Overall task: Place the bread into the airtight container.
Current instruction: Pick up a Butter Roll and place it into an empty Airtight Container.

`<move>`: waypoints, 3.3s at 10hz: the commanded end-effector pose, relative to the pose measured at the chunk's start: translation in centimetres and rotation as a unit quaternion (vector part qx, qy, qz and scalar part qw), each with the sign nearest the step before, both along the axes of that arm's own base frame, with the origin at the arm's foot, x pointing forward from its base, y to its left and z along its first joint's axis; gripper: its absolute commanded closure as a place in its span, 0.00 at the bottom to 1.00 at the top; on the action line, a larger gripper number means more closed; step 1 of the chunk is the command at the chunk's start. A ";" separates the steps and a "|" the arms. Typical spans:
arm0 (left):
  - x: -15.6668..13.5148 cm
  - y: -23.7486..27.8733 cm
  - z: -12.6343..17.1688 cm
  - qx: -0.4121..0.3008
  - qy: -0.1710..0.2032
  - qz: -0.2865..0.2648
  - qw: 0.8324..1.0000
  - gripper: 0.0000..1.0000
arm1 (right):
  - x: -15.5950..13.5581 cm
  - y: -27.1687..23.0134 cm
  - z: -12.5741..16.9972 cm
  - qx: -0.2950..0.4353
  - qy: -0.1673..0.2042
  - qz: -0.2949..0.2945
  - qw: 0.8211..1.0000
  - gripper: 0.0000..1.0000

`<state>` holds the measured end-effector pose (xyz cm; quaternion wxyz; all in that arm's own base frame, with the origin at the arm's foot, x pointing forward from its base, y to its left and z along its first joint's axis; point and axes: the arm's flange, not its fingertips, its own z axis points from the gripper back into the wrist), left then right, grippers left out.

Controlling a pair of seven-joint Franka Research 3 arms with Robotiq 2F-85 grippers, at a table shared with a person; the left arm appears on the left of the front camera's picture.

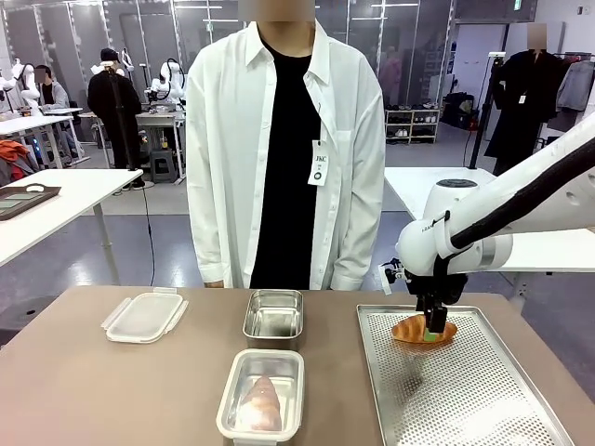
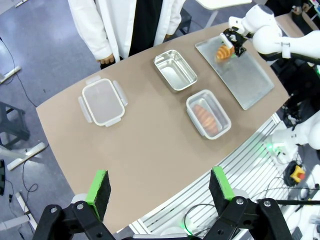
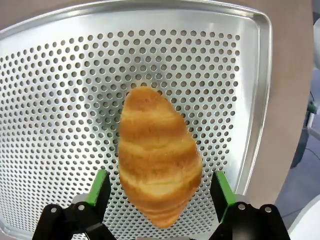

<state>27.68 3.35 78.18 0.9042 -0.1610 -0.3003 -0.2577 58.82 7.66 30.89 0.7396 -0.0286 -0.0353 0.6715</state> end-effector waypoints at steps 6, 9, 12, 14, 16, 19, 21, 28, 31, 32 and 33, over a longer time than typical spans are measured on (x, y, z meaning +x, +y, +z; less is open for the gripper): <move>0.0 0.1 0.1 0.005 -0.003 -0.010 1.000 0.00 | 1.8 -1.3 -1.1 0.033 0.024 -0.002 0.999 0.32; 0.0 0.1 0.1 0.005 -0.003 -0.010 1.000 0.00 | 1.9 -1.4 -1.2 0.032 0.033 -0.005 0.999 1.00; 0.0 0.1 0.1 0.005 -0.003 -0.010 1.000 0.00 | 1.3 -1.1 0.4 0.026 0.038 -0.019 0.999 0.95; 0.0 0.1 0.1 0.005 -0.003 -0.010 1.000 0.00 | -0.3 0.3 4.4 0.016 0.024 -0.038 0.999 0.66; 0.0 0.1 0.1 0.005 -0.003 -0.010 1.000 0.00 | -2.1 2.3 8.7 0.009 0.020 -0.049 0.999 0.66; 0.0 0.1 0.1 0.005 -0.003 -0.010 1.000 0.00 | -4.2 4.8 12.8 0.008 0.015 -0.054 0.998 0.66; 0.0 0.1 0.1 0.005 -0.003 -0.010 1.000 0.00 | -4.9 8.3 14.0 0.009 -0.004 -0.081 0.997 0.66; 0.0 0.1 0.1 0.005 -0.003 -0.010 1.000 0.00 | -8.1 26.2 11.6 -0.010 -0.017 -0.057 0.998 0.66; 0.0 0.1 0.1 0.005 -0.003 -0.010 1.000 0.00 | -7.1 30.8 11.6 0.025 -0.035 -0.044 0.998 0.66; 0.0 0.1 0.1 0.005 -0.003 -0.010 1.000 0.00 | -6.6 31.5 11.6 0.027 -0.044 -0.048 0.997 0.66; 0.0 0.1 0.1 0.005 -0.003 -0.010 1.000 0.00 | -6.3 32.1 11.4 0.037 -0.023 -0.060 0.997 0.66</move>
